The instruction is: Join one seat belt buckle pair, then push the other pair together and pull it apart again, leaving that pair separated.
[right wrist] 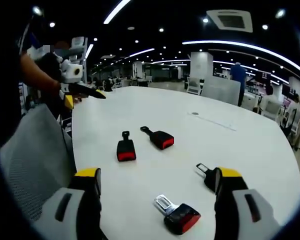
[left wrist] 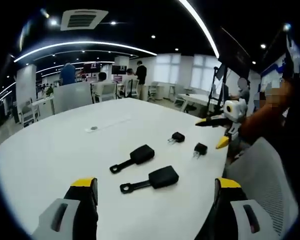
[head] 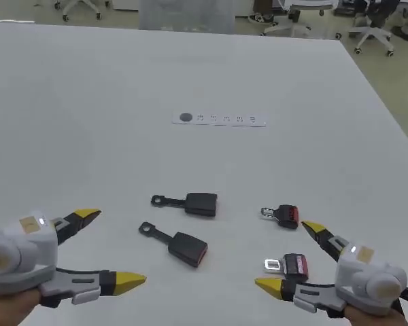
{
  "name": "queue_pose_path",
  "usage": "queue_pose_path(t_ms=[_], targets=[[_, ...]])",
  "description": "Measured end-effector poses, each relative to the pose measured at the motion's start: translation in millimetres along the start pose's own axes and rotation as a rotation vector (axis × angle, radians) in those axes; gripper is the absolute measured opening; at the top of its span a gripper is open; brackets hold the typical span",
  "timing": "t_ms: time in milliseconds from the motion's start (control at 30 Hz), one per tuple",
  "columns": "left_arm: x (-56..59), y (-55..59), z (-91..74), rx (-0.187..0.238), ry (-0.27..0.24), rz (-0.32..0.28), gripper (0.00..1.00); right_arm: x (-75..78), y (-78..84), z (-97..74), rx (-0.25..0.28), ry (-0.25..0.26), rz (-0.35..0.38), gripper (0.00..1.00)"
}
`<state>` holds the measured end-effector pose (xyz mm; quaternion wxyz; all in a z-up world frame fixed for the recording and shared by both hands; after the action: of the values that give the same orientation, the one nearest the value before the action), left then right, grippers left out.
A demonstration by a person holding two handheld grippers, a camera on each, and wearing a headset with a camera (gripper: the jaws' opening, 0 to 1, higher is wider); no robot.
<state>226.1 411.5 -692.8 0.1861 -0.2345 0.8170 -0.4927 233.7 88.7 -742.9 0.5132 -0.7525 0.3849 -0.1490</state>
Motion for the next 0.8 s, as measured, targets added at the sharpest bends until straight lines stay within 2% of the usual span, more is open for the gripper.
queue_pose_path(t_ms=[267, 533, 733, 800], targets=[[-2.7, -6.0, 2.2, 0.01, 0.01, 0.013, 1.0, 1.2, -2.2, -2.2, 0.003, -0.008, 0.001, 0.97], [-3.4, -7.1, 4.2, 0.009, 0.018, 0.026, 1.0, 1.0, -3.2, -3.3, 0.006, 0.0, -0.002, 0.97], [-3.7, -7.1, 6.2, 0.004, 0.029, 0.032, 1.0, -3.5, -1.3, -3.8, 0.001, -0.01, 0.002, 0.98], [-3.8, -7.7, 7.1, 0.005, 0.031, 0.034, 1.0, -7.4, -1.5, -3.3, -0.005, -0.018, -0.018, 0.98]])
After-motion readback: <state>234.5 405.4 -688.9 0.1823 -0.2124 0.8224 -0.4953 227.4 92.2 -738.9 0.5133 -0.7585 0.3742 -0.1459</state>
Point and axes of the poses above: the centre of the closed fingertips' face, and the gripper's own axes: z roughly forward along the fingers, x roughly to its right, y roughly out of its underside, the point moved 5 cm from there along -z, roughly backward along the fingers, and after that the axes turned 12 degrees about z, right-handed, at the moved point
